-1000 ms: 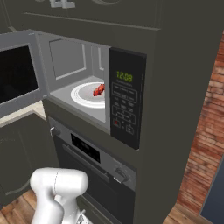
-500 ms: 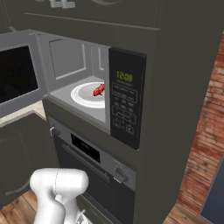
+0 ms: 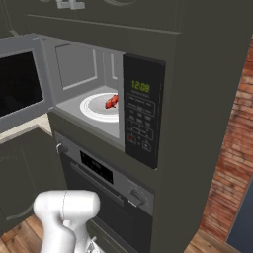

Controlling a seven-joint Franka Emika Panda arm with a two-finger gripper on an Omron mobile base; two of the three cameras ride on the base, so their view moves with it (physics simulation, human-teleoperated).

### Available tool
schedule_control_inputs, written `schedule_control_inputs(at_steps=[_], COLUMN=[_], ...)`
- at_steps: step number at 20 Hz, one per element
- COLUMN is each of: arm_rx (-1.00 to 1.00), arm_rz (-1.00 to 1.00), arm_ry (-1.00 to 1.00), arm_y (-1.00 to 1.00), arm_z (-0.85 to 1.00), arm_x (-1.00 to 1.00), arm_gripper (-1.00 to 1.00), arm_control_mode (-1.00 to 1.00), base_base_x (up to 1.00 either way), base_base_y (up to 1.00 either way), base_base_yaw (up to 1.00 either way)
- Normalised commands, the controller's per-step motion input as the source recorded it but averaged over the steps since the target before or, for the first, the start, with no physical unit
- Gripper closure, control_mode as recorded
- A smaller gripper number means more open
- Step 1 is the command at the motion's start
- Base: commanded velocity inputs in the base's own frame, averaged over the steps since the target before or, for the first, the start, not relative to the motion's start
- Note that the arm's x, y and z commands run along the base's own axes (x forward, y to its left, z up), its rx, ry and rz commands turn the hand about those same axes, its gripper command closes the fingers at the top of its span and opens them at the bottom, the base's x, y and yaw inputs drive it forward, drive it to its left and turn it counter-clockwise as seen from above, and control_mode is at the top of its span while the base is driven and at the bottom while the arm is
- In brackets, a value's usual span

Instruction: Transport the fish from the fridge to the microwave and turn on the microwave.

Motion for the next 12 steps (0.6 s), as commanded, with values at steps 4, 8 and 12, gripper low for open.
schedule_control_inputs(at_steps=[4, 8, 12], arm_rx=[-0.22, -0.21, -0.17], arm_rz=[0.05, 0.03, 0.01], arm_ry=[-0.16, -0.12, -0.04], arm_y=[0.36, 0.35, 0.29], arm_z=[-0.17, -0.24, -0.35], arm_x=[-0.10, -0.02, 0.00], arm_gripper=[-1.00, -1.00, -1.00], arm_control_mode=[-1.00, -1.00, -1.00], base_base_x=[0.00, 0.00, 0.00], base_base_y=[0.00, 0.00, 0.00], base_base_yaw=[0.00, 0.00, 0.00])
